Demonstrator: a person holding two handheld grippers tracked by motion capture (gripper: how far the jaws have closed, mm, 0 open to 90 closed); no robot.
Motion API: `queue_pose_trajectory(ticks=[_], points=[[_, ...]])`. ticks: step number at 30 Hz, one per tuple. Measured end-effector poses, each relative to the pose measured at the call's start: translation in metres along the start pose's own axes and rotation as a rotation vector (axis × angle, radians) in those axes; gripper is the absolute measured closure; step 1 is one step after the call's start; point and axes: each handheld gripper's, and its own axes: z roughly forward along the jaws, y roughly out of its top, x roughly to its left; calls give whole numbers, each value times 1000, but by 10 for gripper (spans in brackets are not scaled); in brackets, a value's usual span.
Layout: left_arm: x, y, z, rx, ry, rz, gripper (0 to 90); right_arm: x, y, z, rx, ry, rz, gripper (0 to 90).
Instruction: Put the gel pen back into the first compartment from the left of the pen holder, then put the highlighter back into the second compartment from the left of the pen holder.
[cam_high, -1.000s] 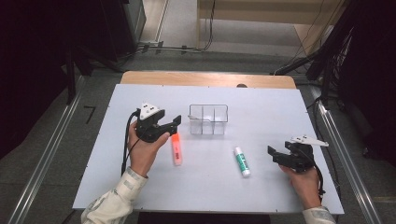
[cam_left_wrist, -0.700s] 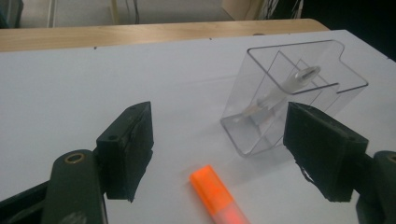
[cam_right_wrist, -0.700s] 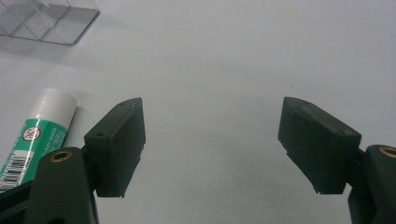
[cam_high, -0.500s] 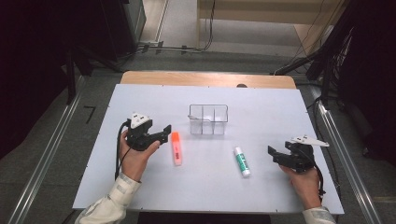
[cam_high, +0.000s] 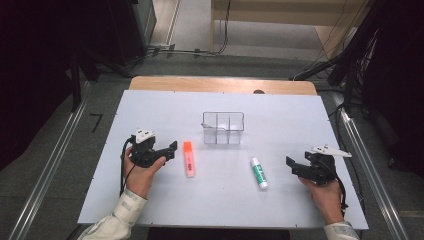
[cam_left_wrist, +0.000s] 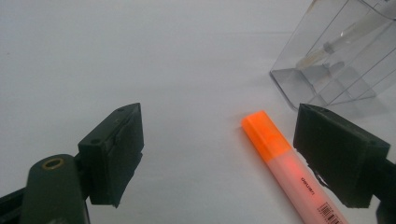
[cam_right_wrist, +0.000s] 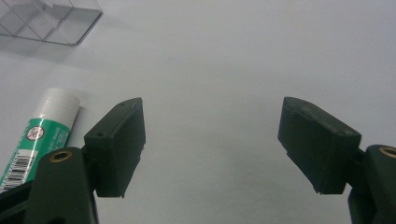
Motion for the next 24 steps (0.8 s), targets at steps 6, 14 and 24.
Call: queue_pose_trajectory(ticks=[6,14,24], points=[[0,0,0,-1,-1,1,168,1,0,1,2,1,-2,220],[-2,-1,1,5,-1,2,168,1,0,0,-1,3,-4,220],[-3,-2,3,17,-5,3,168,0,0,1,3,3,-4,220]])
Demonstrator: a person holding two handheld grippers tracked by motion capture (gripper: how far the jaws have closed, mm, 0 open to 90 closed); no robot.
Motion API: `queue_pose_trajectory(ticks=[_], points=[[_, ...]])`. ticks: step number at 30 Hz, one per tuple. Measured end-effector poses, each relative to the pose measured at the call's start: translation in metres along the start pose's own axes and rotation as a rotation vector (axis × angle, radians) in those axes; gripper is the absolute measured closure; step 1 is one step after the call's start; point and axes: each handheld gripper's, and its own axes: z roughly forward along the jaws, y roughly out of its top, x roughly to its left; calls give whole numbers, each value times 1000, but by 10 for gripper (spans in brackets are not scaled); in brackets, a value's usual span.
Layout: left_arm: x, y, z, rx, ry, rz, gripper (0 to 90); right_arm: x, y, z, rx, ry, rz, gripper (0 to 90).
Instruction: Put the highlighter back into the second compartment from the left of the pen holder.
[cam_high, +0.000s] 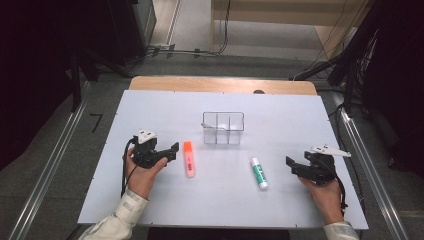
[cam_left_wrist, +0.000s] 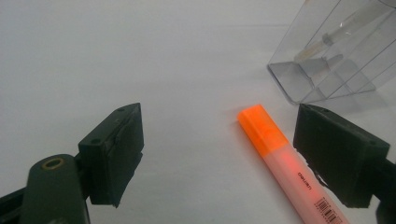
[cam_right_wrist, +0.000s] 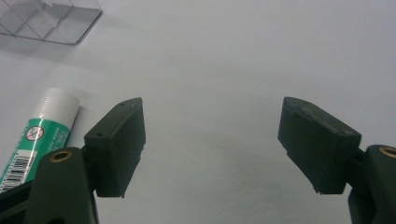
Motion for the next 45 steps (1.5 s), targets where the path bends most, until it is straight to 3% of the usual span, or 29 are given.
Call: queue_pose_trajectory(ticks=[11,25,45], points=[[-5,0,3,10,2,11,169,0,0,0,0,-6,2,220],[-22,0,17,51,0,35,174,0,0,0,-3,-3,-1,220],[-44,-6,29,98,18,98,195,0,0,0,-2,-2,1,220]])
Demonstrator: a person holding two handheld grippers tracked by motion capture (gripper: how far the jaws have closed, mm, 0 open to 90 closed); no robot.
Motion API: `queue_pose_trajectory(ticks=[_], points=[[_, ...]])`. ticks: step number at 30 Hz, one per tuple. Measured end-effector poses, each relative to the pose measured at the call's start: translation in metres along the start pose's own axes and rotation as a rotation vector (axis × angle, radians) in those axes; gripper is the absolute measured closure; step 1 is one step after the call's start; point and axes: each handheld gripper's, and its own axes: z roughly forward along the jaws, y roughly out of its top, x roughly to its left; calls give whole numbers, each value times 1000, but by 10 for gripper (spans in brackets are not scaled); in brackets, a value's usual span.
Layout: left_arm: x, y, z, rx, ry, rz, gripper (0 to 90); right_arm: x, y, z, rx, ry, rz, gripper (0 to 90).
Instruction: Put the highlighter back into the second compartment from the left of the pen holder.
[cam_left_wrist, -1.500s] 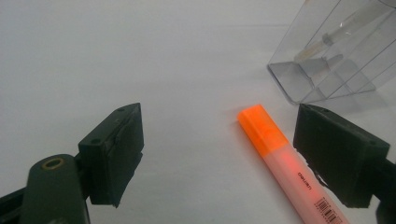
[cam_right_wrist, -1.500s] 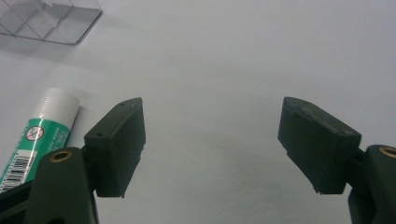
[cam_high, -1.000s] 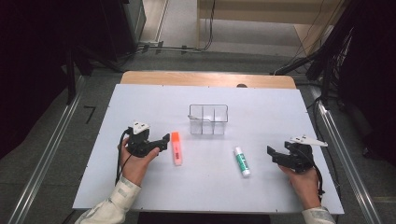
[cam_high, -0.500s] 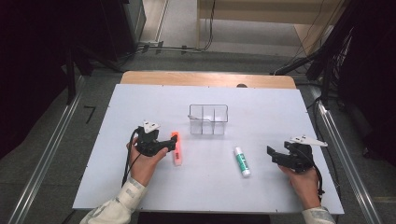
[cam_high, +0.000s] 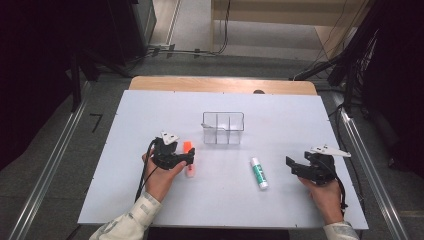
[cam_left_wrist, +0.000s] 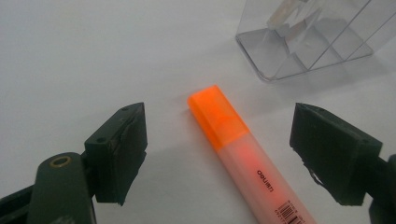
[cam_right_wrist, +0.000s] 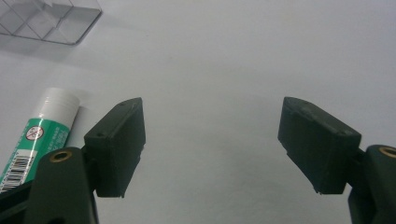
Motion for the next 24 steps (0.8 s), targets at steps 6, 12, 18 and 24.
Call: queue_pose_trajectory(ticks=[6,12,18,24], points=[[-3,-2,2,3,17,1,196,0,0,0,-1,0,0,220],[-8,-5,4,8,29,7,195,0,0,0,0,0,0,220],[-11,-7,7,15,32,15,195,0,0,0,-2,0,-2,220],[-15,-9,9,27,34,31,204,0,0,0,-1,0,-2,220]])
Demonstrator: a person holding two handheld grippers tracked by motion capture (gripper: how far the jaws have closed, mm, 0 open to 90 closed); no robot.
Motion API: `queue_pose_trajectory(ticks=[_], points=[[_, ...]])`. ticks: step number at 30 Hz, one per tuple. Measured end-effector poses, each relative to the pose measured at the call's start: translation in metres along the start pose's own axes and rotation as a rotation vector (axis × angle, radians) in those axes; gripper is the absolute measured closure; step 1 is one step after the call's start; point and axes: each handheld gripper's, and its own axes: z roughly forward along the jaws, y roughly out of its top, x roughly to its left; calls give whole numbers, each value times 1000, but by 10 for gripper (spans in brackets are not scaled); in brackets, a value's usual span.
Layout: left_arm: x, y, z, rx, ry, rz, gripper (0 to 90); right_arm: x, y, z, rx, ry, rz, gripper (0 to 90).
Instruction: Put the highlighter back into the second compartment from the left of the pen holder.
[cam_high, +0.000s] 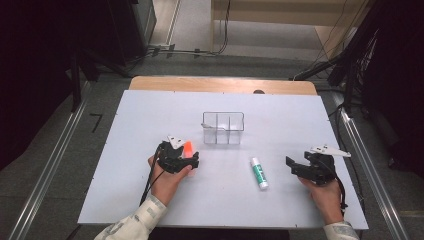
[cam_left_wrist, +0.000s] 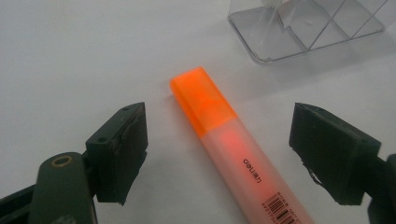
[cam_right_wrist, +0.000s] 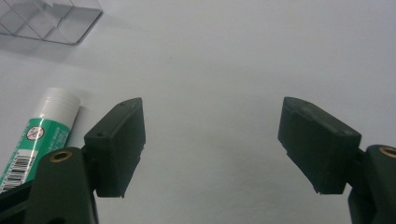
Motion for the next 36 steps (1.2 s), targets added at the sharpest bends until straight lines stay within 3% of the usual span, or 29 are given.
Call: queue_pose_trajectory(ticks=[20,27,36], points=[[-10,-6,6,42,7,45,311,0,0,0,0,3,0,220],[-9,-6,6,40,19,65,430,0,0,0,0,3,1,220],[-7,-5,5,35,-22,96,648,0,0,0,1,5,1,220]])
